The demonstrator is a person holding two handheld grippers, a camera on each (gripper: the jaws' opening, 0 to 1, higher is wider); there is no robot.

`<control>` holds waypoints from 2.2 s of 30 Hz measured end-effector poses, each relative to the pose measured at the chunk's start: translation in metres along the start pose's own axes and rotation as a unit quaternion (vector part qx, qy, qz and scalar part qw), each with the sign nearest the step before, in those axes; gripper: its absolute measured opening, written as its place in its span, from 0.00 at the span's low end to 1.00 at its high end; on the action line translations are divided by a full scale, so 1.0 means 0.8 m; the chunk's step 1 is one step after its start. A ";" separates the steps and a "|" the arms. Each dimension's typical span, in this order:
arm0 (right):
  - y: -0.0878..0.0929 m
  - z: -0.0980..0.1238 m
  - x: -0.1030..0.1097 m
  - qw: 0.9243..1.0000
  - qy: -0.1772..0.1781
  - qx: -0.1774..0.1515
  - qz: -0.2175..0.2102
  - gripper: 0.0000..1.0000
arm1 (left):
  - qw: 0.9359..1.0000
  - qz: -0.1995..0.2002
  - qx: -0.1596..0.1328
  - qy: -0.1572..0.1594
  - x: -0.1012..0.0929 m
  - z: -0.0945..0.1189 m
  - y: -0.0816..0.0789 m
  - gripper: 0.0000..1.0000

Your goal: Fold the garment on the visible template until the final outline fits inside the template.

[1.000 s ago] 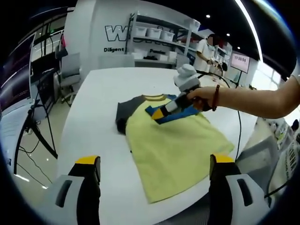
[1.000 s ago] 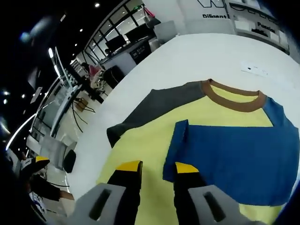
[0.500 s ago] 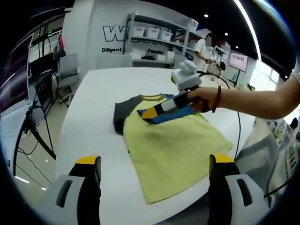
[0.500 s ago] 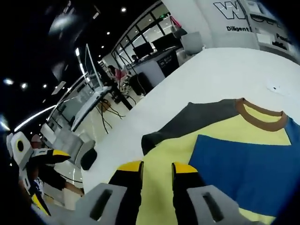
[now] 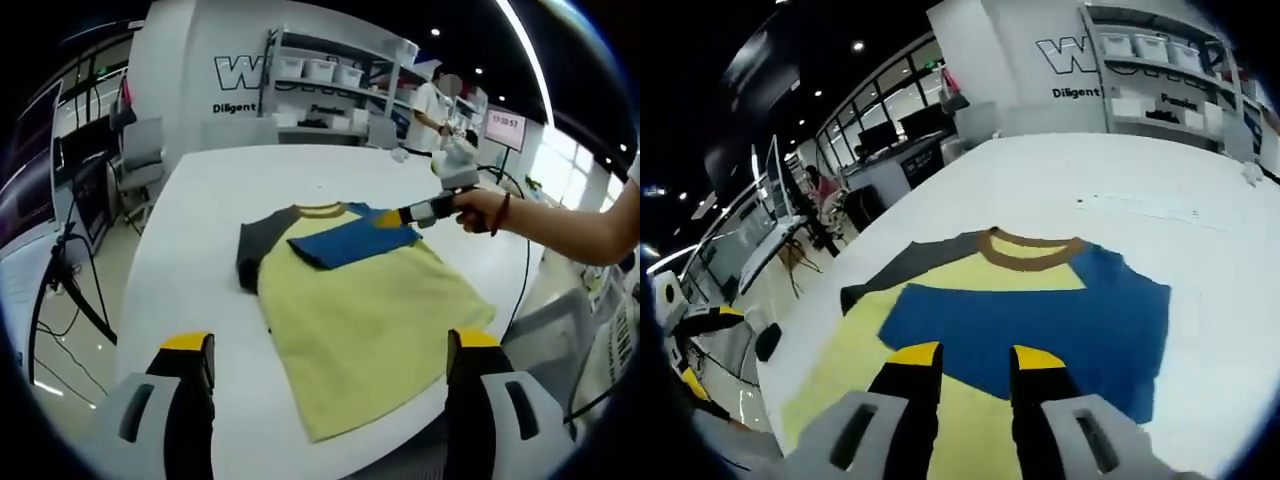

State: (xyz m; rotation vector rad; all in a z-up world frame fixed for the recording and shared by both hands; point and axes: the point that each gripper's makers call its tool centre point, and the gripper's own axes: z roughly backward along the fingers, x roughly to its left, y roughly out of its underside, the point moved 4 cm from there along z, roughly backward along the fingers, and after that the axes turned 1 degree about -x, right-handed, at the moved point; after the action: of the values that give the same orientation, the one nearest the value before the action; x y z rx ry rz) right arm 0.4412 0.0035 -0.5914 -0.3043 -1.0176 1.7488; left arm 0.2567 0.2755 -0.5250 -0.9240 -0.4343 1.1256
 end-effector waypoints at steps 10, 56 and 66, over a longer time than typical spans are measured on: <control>0.028 0.032 -0.088 0.996 0.072 0.008 -0.043 0.19 | 1.000 -0.005 0.003 0.007 -0.006 -0.006 -0.004 0.95; 0.070 0.027 -0.115 0.976 0.172 0.005 -0.130 0.09 | 1.000 0.000 0.004 -0.004 -0.001 0.004 -0.004 0.92; 0.064 0.028 -0.129 0.983 0.161 0.028 -0.084 0.00 | 1.000 0.006 0.005 -0.010 0.002 0.004 0.000 0.92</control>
State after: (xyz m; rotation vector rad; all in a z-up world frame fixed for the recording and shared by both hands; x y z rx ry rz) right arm 0.4373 -0.1019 -0.6426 -0.4373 -0.7373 1.5137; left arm 0.2549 0.2787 -0.5234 -0.9080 -0.4391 1.1487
